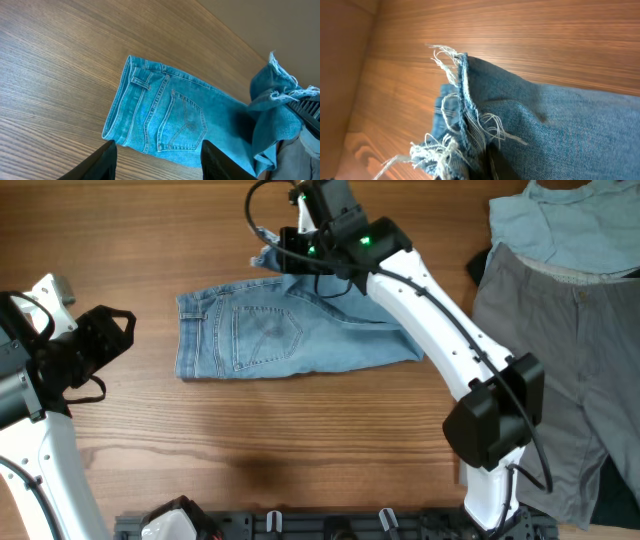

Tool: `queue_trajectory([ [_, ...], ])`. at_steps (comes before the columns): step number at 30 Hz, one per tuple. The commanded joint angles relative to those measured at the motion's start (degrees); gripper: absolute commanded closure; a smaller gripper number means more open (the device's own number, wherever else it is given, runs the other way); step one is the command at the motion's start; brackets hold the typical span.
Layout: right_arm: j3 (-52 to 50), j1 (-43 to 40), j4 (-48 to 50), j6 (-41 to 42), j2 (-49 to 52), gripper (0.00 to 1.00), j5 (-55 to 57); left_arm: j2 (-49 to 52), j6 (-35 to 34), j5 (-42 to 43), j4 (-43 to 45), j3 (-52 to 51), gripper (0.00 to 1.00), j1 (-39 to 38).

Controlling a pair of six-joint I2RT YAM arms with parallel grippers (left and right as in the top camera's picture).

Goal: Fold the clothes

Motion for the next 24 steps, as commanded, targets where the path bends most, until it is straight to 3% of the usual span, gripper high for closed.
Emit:
queue_trajectory([
  [1,1.07,2.25,2.4,0.46,1.6,0.87,-1.77,-0.11,0.48,-0.11,0.0,0.87,0.47,0.04],
  [15,0.7,10.93,3.98,2.8,4.83,0.87,3.37,-0.11,0.48,-0.11,-0.04,0.87,0.47,0.04],
  [24,0.7,15.54,21.09,2.21,13.68,0.86,-2.82,-0.11,0.46,-0.11,-0.07,0.87,0.46,0.04],
])
